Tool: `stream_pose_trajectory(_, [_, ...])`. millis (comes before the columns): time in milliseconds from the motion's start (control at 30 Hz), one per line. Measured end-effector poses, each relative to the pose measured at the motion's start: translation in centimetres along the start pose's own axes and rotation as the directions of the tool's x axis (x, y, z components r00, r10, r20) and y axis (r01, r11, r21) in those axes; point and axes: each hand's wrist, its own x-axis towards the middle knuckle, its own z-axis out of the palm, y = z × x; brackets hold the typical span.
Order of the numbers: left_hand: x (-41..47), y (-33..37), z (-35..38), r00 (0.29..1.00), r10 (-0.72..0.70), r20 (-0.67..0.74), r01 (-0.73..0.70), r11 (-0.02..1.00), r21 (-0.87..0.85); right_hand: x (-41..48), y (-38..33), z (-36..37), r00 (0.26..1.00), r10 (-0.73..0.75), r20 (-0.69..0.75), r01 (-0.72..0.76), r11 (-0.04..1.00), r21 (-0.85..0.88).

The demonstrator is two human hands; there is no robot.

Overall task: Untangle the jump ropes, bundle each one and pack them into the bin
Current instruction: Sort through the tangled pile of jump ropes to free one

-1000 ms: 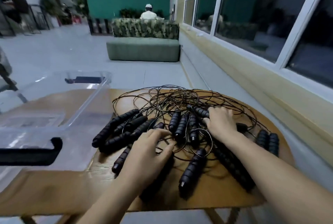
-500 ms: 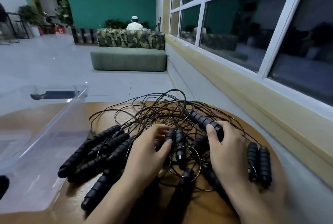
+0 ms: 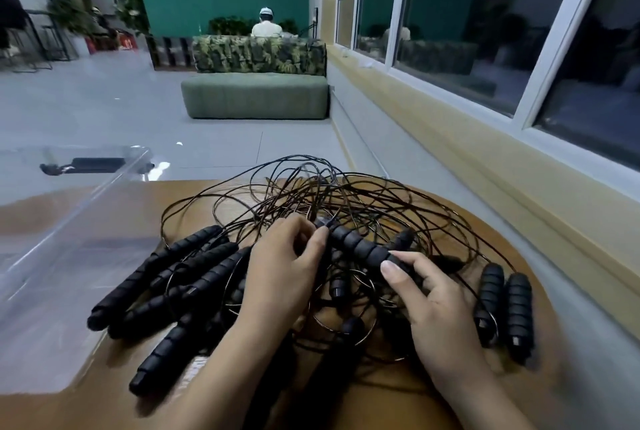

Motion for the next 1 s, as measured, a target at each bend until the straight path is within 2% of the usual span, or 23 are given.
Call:
stream_pose_trajectory(133, [0.6, -1.0, -0.8, 0.991, -0.127, -0.030, 0.127, 0.992, -0.004, 0.5, 0.9, -0.6, 0.995, 0.090, 0.032, -0.094, 0.986, 0.141])
stream_pose_trajectory(200, [0.7, -1.3, -1.4, 0.990, -0.140, -0.030, 0.140, 0.990, -0.017, 0.9, 1.1, -1.2, 0.990, 0.135, 0.029, -0.138, 0.971, 0.195])
stream_pose_trajectory(333, [0.6, -0.5, -2.0, 0.993, 0.032, -0.111, -0.042, 0.995, -0.088, 1.4, 1.1, -2.0, 0.982, 0.151, 0.113, -0.172, 0.963, 0.209])
stream_pose_trajectory(433, [0.2, 0.4, -1.9, 0.991, 0.116, -0.064, -0.124, 0.983, -0.139, 1.5, 1.2, -1.7, 0.976, 0.121, 0.181, -0.153, 0.972, 0.179])
stream_pose_trajectory(600, [0.1, 0.4, -2.3, 0.990, -0.091, -0.105, 0.045, 0.924, -0.380, 1.2, 1.0, -0.6, 0.983, 0.072, 0.170, -0.103, 0.978, 0.182])
stream_pose_trajectory(667, [0.6, 0.0, -3.0, 0.977, -0.205, -0.061, 0.154, 0.873, -0.463, 1.1, 0.8, -0.4, 0.983, 0.045, 0.179, -0.074, 0.985, 0.157])
stream_pose_trajectory(733, [1.0, 0.0, -3.8, 0.969, -0.246, -0.022, 0.213, 0.876, -0.433, 1.0, 0.6, -0.1, 0.980, 0.023, 0.198, -0.050, 0.990, 0.134])
stream_pose_trajectory(800, [1.0, 0.0, -4.1, 0.978, -0.206, 0.010, 0.198, 0.925, -0.323, 0.9, 0.4, 0.3, 0.979, -0.003, 0.206, -0.020, 0.994, 0.108])
stream_pose_trajectory(867, [0.7, 0.2, -4.0, 0.975, -0.207, 0.080, 0.221, 0.934, -0.280, 0.8, 0.1, 0.8, 0.978, -0.025, 0.208, 0.004, 0.995, 0.102])
stream_pose_trajectory(933, [0.3, 0.2, -3.8, 0.943, -0.268, 0.199, 0.327, 0.860, -0.391, 0.9, -0.2, 1.3, 0.977, -0.051, 0.208, 0.033, 0.995, 0.091])
stream_pose_trajectory(1000, [0.3, 0.7, -4.0, 0.866, -0.386, 0.318, 0.500, 0.667, -0.552, 1.0, -0.3, 1.7, 0.974, -0.072, 0.217, 0.058, 0.996, 0.069])
